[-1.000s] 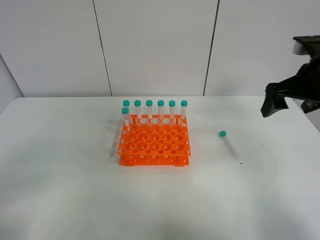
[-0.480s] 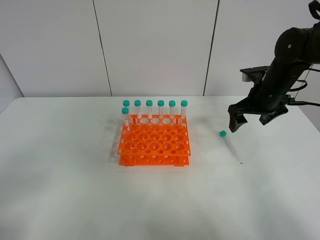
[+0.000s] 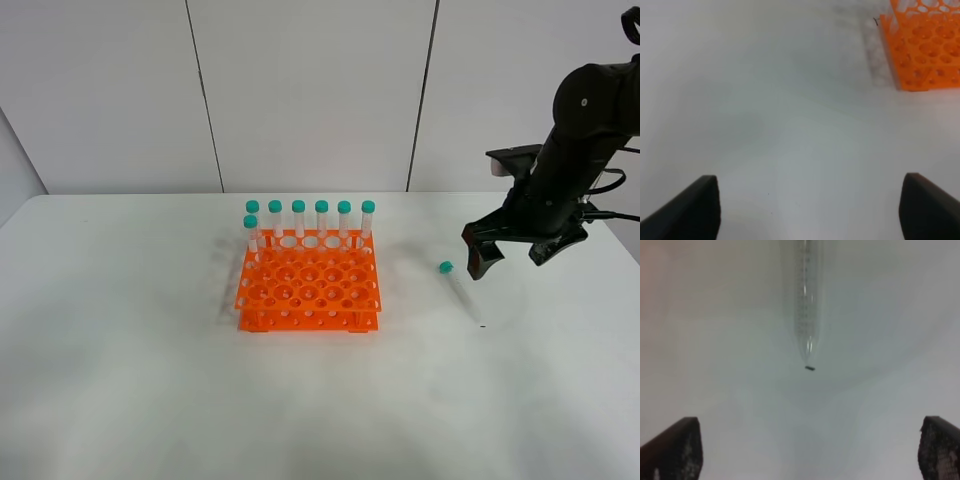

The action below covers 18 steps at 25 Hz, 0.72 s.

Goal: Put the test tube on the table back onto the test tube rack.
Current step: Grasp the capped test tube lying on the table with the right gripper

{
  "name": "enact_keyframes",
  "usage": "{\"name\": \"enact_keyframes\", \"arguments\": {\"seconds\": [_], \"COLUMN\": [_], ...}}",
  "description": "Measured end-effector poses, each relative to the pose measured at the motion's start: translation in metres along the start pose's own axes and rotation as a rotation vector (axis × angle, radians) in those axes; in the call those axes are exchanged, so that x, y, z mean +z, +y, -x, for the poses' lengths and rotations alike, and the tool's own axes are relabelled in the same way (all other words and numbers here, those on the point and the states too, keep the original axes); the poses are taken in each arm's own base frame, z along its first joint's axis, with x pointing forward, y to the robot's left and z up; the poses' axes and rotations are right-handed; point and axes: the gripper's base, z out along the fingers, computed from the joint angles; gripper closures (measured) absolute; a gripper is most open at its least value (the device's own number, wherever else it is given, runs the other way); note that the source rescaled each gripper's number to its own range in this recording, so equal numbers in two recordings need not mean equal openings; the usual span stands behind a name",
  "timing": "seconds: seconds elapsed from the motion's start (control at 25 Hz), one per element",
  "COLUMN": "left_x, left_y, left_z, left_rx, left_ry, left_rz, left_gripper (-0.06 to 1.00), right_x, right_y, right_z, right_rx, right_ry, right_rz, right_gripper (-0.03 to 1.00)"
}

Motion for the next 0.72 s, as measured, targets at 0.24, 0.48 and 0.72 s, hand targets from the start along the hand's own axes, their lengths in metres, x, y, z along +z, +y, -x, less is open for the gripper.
{"name": "enact_keyframes", "arguments": {"seconds": [0.24, 0.48, 0.72], "left_x": [0.0, 0.0, 0.0], "left_y": [0.0, 0.0, 0.0], "left_z": [0.0, 0.0, 0.0], "left_rx": [0.0, 0.0, 0.0], "left_ry": [0.0, 0.0, 0.0], "left_rz": [0.0, 0.0, 0.0], "left_gripper": [-0.04, -0.04, -0.04], "right_x": [0.012, 0.038, 0.067], "right_y": [-0.001, -0.002, -0.013], "right_z": [0.016, 0.028, 0.03], "right_rx": [0.039, 0.047, 0.068], "right_ry": [-0.063, -0.01, 0.018], "right_rz": [-0.004, -0.004, -0.012], "right_gripper": [0.03, 0.03, 0.03]}}
